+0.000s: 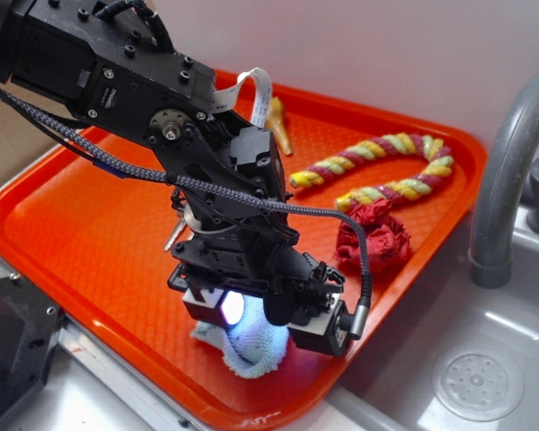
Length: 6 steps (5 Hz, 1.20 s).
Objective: Grab the blue cloth.
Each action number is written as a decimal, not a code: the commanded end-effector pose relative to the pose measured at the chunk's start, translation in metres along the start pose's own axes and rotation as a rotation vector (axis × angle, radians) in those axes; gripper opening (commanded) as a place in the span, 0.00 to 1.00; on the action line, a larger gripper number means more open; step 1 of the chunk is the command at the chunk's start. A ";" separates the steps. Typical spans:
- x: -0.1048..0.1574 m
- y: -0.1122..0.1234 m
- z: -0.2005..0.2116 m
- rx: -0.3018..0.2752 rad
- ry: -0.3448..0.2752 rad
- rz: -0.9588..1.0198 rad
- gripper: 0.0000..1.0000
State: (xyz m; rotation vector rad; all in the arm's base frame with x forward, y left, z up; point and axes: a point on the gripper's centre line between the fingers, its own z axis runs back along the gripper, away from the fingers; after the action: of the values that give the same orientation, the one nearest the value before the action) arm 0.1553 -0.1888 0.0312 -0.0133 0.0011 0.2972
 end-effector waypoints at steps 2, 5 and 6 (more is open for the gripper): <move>0.009 0.066 -0.010 0.060 0.073 0.146 0.00; 0.061 0.106 0.128 -0.006 -0.475 -0.246 0.00; 0.078 0.120 0.171 -0.068 -0.370 -0.191 0.00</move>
State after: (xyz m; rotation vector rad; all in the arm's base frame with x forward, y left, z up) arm 0.1892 -0.0510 0.1893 -0.0102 -0.3318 0.1025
